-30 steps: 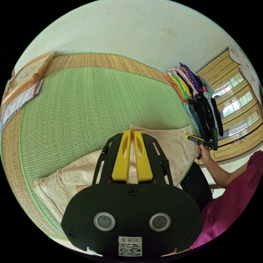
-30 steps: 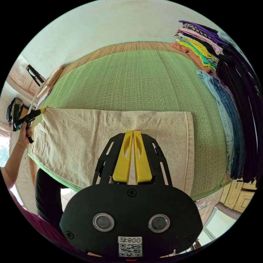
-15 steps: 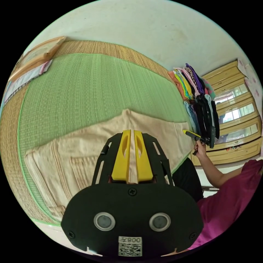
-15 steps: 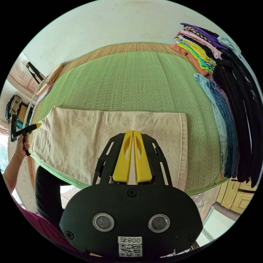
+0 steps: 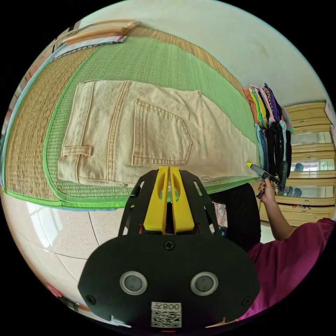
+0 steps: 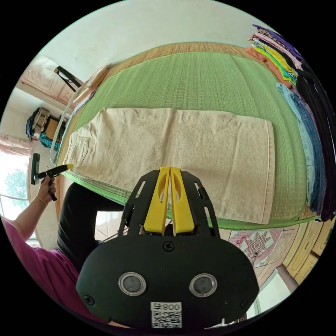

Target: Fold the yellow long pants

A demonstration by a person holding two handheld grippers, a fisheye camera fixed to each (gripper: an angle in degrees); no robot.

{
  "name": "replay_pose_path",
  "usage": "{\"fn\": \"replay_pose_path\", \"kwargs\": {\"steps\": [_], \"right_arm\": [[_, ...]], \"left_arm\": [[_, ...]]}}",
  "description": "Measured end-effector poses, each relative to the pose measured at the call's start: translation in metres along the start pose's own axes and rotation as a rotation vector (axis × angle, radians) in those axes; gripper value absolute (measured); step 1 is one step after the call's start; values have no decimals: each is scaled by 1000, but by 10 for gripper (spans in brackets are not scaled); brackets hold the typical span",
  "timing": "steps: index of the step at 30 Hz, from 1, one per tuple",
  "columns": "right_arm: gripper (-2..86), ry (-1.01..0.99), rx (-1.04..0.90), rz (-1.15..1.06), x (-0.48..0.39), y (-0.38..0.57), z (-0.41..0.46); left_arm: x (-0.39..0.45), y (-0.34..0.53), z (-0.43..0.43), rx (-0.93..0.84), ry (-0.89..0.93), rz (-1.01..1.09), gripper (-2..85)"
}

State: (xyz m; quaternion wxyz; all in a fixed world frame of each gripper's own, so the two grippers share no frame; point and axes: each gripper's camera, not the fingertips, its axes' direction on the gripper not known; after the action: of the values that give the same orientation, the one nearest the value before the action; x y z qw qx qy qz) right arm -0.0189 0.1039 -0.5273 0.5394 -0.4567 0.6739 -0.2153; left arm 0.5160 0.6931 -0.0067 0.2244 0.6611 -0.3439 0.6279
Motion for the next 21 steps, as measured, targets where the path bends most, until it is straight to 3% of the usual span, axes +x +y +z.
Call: {"fn": "replay_pose_path", "kwargs": {"steps": [6,13,21], "right_arm": [[1,1,-56,-90,-17,14,31],[2,-68,-33,26,8,43,62],[8,-46,109,218,74,98,63]], "left_arm": [[14,15,28,-24,31,-83,2],[90,18,54,-27,-32,-2,2],[276,-20,133,-83,107,282,16]]}}
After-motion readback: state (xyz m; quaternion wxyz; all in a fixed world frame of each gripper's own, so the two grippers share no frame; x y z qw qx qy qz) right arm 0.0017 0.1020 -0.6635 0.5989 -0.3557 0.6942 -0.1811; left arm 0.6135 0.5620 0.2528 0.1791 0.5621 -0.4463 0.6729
